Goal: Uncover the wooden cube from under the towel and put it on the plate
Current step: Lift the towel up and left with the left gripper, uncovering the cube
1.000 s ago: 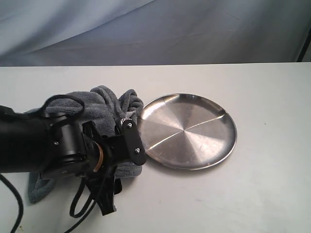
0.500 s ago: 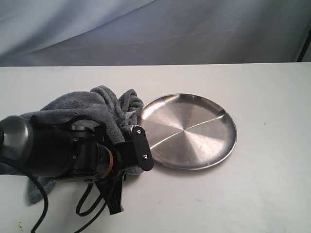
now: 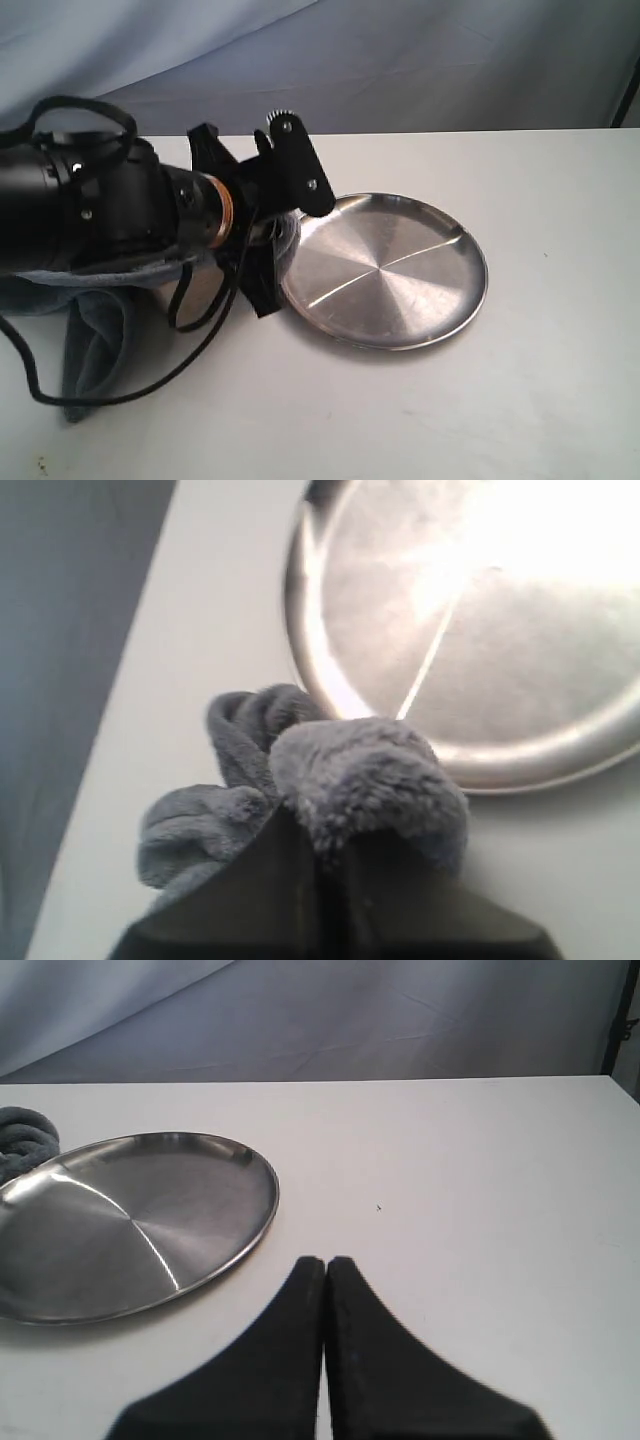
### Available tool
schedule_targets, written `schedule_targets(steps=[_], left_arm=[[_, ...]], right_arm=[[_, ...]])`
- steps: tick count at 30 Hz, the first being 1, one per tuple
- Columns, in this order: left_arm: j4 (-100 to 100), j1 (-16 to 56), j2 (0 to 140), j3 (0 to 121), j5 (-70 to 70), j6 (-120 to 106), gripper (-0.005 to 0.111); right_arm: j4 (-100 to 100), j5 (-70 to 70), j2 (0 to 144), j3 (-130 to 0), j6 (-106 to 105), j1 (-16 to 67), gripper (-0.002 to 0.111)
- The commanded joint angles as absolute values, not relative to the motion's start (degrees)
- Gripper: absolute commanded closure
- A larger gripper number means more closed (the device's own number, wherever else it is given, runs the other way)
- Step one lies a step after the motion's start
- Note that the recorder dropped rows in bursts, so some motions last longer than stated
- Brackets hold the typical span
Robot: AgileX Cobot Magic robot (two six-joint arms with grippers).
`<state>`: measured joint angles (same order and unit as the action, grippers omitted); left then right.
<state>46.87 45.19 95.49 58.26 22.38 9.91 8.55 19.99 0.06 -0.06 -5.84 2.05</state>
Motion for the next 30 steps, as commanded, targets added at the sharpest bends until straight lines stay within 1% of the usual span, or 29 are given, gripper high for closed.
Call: schedule_targets(steps=[1,5,10,15,19,21,24,30], left_arm=[[50.5,43.1,94.8,63.2,24.7,10.6,0.107],[50.5,36.7,94.8,66.9,24.7,11.9,0.107],[50.5,28.4,94.9,67.6,23.9,12.2,0.107],[50.5,15.8,95.9,67.6,22.4,23.8,0.107],[50.5,10.5,97.2,67.6,21.5,26.9,0.107],[50.5,6.6,100.1,67.6,23.5,27.2,0.107],[50.1,4.6,103.7,67.6,27.3,27.2,0.107],[50.3,4.6,110.8,67.6,35.5,28.5,0.107]], right_arm=[[8.6,20.1,0.0,0.0,-5.7,2.3,0.108],[8.6,20.1,0.0,0.0,-5.7,2.3,0.108],[8.6,20.1,0.0,0.0,-5.7,2.3,0.108],[8.6,20.1,0.0,0.0,-5.7,2.3,0.108],[8.6,20.1,0.0,0.0,-5.7,2.3,0.108],[8.6,20.1,0.0,0.0,-5.7,2.3,0.108],[8.6,20.1,0.0,0.0,-5.7,2.3,0.108],[8.6,20.1,0.0,0.0,-5.7,2.3,0.108]])
